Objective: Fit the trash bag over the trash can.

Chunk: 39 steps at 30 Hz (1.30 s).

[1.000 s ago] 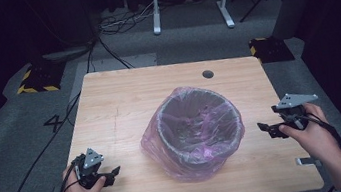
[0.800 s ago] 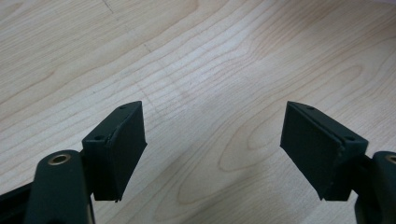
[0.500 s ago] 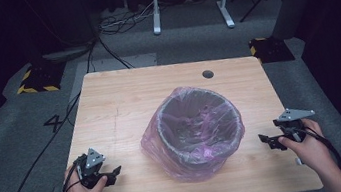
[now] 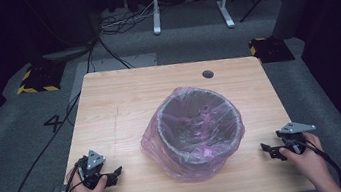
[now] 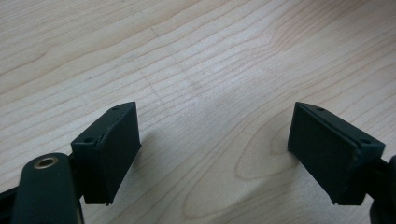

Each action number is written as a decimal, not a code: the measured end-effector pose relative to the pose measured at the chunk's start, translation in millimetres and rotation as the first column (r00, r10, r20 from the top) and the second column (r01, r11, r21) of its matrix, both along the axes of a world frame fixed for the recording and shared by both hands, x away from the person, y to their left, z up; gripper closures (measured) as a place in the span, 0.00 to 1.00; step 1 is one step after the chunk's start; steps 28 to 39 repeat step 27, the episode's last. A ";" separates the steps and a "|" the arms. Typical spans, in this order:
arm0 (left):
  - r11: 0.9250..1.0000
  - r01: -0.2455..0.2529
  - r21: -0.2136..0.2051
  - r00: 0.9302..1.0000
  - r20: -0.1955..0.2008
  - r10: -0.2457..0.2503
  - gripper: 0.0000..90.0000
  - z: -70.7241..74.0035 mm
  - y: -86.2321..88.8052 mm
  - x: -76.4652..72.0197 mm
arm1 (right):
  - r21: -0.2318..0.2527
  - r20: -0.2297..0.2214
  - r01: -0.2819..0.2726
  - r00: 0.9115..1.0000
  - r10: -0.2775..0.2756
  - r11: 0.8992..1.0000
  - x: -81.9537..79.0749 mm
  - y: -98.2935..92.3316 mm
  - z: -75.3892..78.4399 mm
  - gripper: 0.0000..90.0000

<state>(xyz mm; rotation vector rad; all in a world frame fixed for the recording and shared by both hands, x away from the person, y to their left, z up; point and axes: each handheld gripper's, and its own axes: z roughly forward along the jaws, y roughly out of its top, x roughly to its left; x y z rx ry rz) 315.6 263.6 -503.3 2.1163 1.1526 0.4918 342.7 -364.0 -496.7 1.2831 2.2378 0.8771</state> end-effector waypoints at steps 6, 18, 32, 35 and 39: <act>1.000 -0.010 -0.026 1.000 -0.004 0.009 0.17 -1.9 0.3 1.4 | 0.063 0.031 0.011 0.999 -0.013 0.998 -2.5 -4.6 -7.2 0.16; 0.999 -0.020 -0.026 1.000 -0.007 0.019 0.16 -1.9 -0.5 2.7 | 0.064 0.030 0.002 1.000 -0.004 0.998 -1.7 -4.0 -7.4 0.15; 0.998 -0.053 -0.026 0.999 -0.008 0.053 0.16 -1.9 -2.7 6.0 | 0.064 0.026 -0.004 1.000 0.002 0.998 -1.4 -3.5 -7.7 0.13; 0.998 -0.053 -0.026 0.999 -0.008 0.053 0.16 -1.9 -2.7 6.0 | 0.064 0.026 -0.004 1.000 0.002 0.998 -1.4 -3.5 -7.7 0.13; 0.998 -0.053 -0.026 0.999 -0.008 0.053 0.16 -1.9 -2.7 6.0 | 0.064 0.026 -0.004 1.000 0.002 0.998 -1.4 -3.5 -7.7 0.13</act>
